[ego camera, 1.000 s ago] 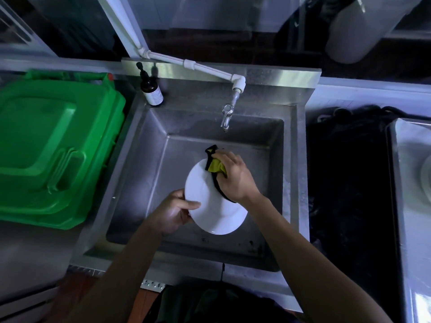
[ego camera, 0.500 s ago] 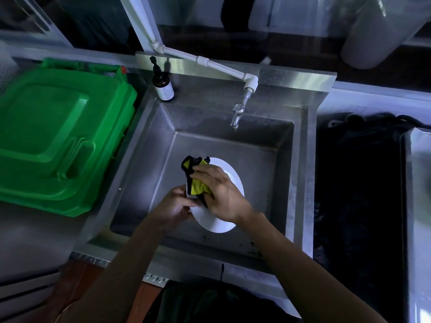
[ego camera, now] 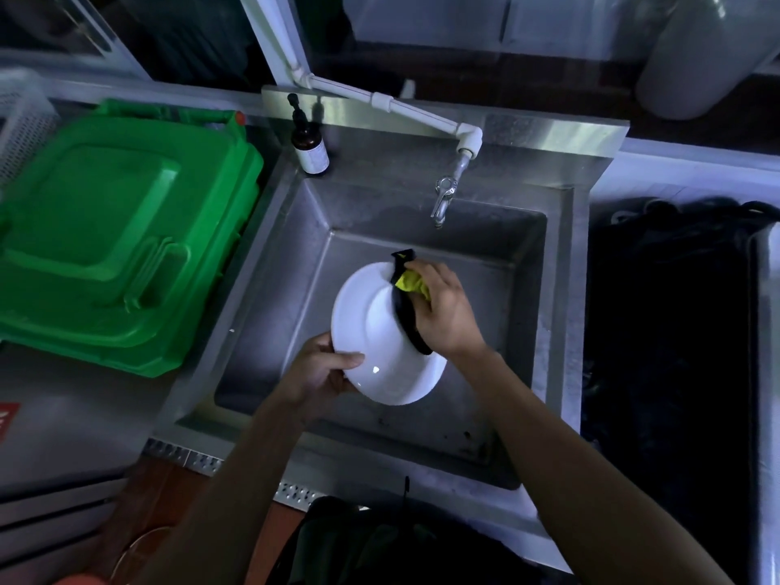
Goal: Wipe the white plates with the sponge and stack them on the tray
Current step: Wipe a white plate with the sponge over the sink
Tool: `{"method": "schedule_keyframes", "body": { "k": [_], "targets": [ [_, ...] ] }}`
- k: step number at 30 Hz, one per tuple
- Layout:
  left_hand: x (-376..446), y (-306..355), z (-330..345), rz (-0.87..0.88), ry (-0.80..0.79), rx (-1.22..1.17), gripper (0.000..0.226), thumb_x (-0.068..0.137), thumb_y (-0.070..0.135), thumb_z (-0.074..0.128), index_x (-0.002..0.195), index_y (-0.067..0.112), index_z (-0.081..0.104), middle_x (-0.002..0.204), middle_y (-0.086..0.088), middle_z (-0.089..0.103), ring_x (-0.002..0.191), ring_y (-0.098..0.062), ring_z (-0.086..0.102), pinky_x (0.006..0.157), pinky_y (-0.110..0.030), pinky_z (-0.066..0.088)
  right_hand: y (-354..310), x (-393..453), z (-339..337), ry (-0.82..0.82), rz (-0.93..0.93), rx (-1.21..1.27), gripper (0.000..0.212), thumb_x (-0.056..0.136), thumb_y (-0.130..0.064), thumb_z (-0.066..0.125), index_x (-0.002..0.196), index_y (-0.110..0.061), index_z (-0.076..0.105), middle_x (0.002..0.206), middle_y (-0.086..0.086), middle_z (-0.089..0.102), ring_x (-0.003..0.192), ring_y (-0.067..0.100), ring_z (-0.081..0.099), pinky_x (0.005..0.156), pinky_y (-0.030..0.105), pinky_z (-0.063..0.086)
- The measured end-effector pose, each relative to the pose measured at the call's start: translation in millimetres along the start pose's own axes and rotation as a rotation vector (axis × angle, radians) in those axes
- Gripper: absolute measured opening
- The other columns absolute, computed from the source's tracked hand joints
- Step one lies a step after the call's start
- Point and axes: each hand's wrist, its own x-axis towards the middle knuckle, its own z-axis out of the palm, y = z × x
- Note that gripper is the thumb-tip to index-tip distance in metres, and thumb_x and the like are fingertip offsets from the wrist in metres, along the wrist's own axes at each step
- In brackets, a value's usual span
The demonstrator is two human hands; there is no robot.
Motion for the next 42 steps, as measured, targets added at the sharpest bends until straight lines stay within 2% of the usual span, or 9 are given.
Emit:
{"method": "schedule_keyframes", "body": {
  "k": [5, 10, 16, 20, 22, 28, 32, 38, 42],
  "targets": [
    [1, 1, 3, 0.035, 0.033, -0.029, 0.055, 0.068, 0.002, 0.067, 0.122, 0.002, 0.064, 0.123, -0.027, 0.067, 0.107, -0.043, 0.064, 0.096, -0.062, 0.048, 10, -9, 3, 0.023, 0.181, 0.048, 0.042, 0.090, -0.004, 0.057, 0.131, -0.011, 0.057, 0.126, 0.009, 0.057, 0.113, 0.032, 0.054, 0.097, 0.029, 0.039],
    [9, -6, 3, 0.050, 0.035, -0.151, 0.051, 0.071, -0.002, 0.067, 0.122, 0.001, 0.067, 0.112, -0.020, 0.074, 0.098, -0.036, 0.072, 0.075, -0.047, 0.061, 10, -22, 8, 0.056, 0.278, 0.103, 0.041, 0.091, -0.005, 0.056, 0.131, -0.011, 0.057, 0.124, 0.008, 0.057, 0.115, 0.031, 0.052, 0.101, 0.034, 0.041],
    [19, -9, 5, 0.113, 0.016, -0.242, 0.033, 0.090, 0.001, 0.059, 0.116, 0.014, 0.076, 0.126, -0.017, 0.070, 0.114, -0.035, 0.069, 0.082, -0.048, 0.059, -2, -37, 20, 0.087, 0.290, 0.140, 0.042, 0.089, -0.002, 0.058, 0.130, -0.009, 0.057, 0.127, 0.011, 0.056, 0.116, 0.033, 0.052, 0.104, 0.041, 0.041],
    [25, -2, 16, 0.140, 0.051, -0.244, 0.030, 0.086, 0.008, 0.063, 0.110, 0.017, 0.078, 0.119, -0.014, 0.073, 0.108, -0.031, 0.072, 0.076, -0.042, 0.060, -20, -42, 30, 0.134, 0.222, 0.140, 0.043, 0.087, 0.000, 0.057, 0.130, -0.007, 0.057, 0.133, 0.011, 0.056, 0.117, 0.033, 0.050, 0.105, 0.041, 0.039],
    [28, 1, 19, 0.152, 0.072, -0.246, 0.031, 0.090, 0.009, 0.063, 0.118, 0.015, 0.075, 0.122, -0.016, 0.072, 0.109, -0.032, 0.071, 0.075, -0.040, 0.060, -30, -43, 36, 0.126, 0.187, 0.152, 0.045, 0.087, -0.003, 0.055, 0.132, -0.008, 0.056, 0.137, 0.010, 0.055, 0.121, 0.031, 0.049, 0.106, 0.043, 0.039],
    [38, 10, 9, 0.132, 0.134, -0.259, 0.036, 0.100, 0.010, 0.050, 0.133, 0.008, 0.064, 0.132, -0.017, 0.067, 0.122, -0.033, 0.064, 0.102, -0.042, 0.049, -48, -41, 56, 0.075, 0.105, 0.101, 0.048, 0.093, -0.017, 0.063, 0.140, -0.011, 0.053, 0.147, 0.010, 0.048, 0.131, 0.031, 0.044, 0.112, 0.043, 0.036],
    [38, 16, -5, 0.080, 0.170, -0.354, 0.034, 0.098, 0.007, 0.054, 0.130, 0.008, 0.065, 0.125, -0.019, 0.070, 0.107, -0.033, 0.071, 0.081, -0.040, 0.061, -39, -46, 60, 0.049, 0.102, 0.067, 0.048, 0.091, -0.013, 0.065, 0.138, -0.009, 0.055, 0.145, 0.011, 0.049, 0.129, 0.032, 0.046, 0.108, 0.048, 0.038],
    [43, 22, -26, 0.021, 0.105, -0.376, 0.034, 0.092, 0.002, 0.060, 0.125, 0.010, 0.064, 0.122, -0.013, 0.073, 0.109, -0.031, 0.071, 0.078, -0.047, 0.062, -28, -45, 57, 0.099, 0.237, 0.082, 0.049, 0.090, -0.007, 0.064, 0.138, -0.009, 0.054, 0.143, 0.009, 0.049, 0.127, 0.029, 0.045, 0.112, 0.034, 0.034],
    [49, 26, -38, 0.007, 0.021, -0.291, 0.037, 0.081, 0.007, 0.067, 0.118, 0.010, 0.068, 0.119, -0.011, 0.074, 0.108, -0.027, 0.072, 0.075, -0.045, 0.061, -23, -41, 53, 0.149, 0.343, 0.102, 0.052, 0.087, -0.004, 0.064, 0.138, -0.011, 0.054, 0.142, 0.007, 0.050, 0.128, 0.028, 0.046, 0.111, 0.032, 0.034]
  ]
}}
